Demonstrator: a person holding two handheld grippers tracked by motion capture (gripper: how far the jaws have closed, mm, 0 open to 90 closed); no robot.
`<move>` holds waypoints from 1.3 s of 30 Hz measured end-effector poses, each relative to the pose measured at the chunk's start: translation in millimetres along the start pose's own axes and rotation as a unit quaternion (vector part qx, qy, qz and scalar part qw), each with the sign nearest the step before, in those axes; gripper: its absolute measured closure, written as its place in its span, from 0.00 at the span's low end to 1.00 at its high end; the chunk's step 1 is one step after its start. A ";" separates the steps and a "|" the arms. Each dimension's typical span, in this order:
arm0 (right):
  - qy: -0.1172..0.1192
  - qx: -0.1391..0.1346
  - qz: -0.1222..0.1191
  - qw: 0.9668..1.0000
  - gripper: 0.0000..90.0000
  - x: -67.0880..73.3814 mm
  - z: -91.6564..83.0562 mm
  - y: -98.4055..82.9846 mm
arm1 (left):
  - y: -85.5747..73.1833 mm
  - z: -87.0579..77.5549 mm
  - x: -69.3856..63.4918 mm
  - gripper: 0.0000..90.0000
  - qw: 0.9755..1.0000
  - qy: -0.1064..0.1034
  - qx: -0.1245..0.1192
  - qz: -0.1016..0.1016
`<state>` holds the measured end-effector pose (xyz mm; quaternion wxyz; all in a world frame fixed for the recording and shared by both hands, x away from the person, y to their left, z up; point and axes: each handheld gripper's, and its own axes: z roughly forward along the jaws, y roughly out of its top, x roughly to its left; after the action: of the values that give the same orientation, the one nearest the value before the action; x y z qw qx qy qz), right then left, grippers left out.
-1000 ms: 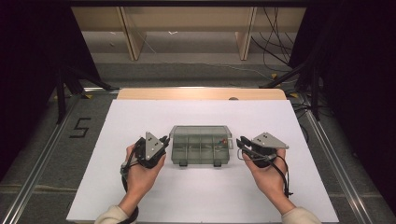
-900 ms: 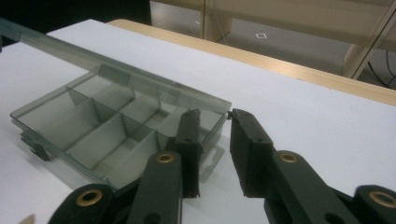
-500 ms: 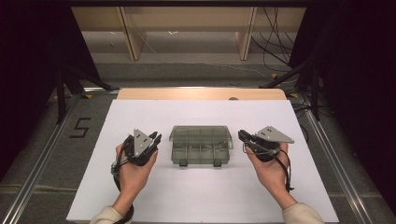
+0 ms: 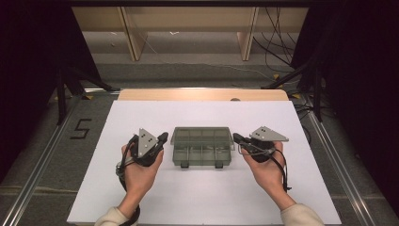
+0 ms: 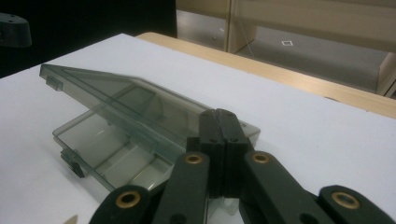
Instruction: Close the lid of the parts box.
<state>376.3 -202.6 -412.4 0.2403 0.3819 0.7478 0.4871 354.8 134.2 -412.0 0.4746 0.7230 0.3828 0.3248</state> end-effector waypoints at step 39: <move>0.012 0.102 -0.014 0.995 1.00 9.5 20.6 -24.0 | -27.4 25.5 -19.5 1.00 0.994 -0.041 0.094 0.049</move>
<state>377.6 -189.2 -442.6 0.1976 0.3884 0.8016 0.4094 359.6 113.3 -448.4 0.4035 0.7949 0.3561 0.2802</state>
